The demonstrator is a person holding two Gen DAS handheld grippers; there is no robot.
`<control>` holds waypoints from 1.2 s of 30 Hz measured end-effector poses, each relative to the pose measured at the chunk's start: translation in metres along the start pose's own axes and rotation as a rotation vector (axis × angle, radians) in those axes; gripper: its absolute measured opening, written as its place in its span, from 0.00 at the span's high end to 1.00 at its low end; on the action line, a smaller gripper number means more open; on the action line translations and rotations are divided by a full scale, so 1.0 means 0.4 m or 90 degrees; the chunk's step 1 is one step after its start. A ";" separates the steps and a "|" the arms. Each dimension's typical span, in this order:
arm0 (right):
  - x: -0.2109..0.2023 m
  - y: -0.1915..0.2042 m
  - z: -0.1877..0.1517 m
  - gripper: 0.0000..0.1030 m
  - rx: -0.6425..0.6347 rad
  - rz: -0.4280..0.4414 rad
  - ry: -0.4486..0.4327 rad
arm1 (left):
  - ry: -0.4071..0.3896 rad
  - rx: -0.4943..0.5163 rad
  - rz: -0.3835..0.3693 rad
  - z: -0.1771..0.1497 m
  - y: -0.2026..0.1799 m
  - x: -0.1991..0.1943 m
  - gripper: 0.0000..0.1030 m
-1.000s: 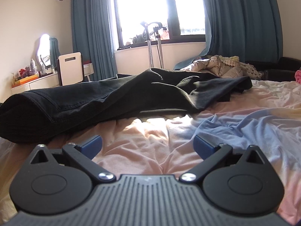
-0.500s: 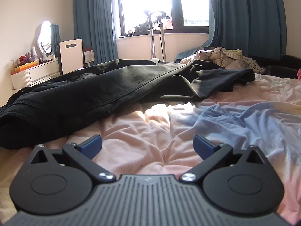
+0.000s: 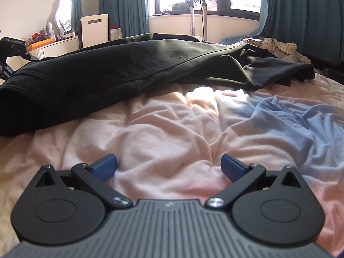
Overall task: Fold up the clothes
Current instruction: 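Lay the black trousers flat on the bed with the left gripper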
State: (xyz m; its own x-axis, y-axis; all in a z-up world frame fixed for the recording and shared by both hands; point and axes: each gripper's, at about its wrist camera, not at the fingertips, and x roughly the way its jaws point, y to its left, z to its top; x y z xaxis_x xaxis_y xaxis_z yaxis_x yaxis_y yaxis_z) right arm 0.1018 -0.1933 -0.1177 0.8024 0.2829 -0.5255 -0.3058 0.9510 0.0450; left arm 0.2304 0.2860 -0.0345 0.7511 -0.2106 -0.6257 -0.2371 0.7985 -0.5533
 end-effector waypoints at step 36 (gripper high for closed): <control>0.055 -0.043 -0.013 0.00 0.059 0.062 0.026 | -0.159 0.022 0.185 0.344 -0.172 0.099 0.90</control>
State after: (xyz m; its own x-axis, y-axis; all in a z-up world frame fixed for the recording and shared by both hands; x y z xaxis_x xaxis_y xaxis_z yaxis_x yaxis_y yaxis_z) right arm 0.1220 -0.2042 -0.1346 0.7486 0.3714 -0.5492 -0.3318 0.9270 0.1746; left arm 0.3613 0.3005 0.0547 0.7838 0.1678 -0.5979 -0.4445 0.8240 -0.3514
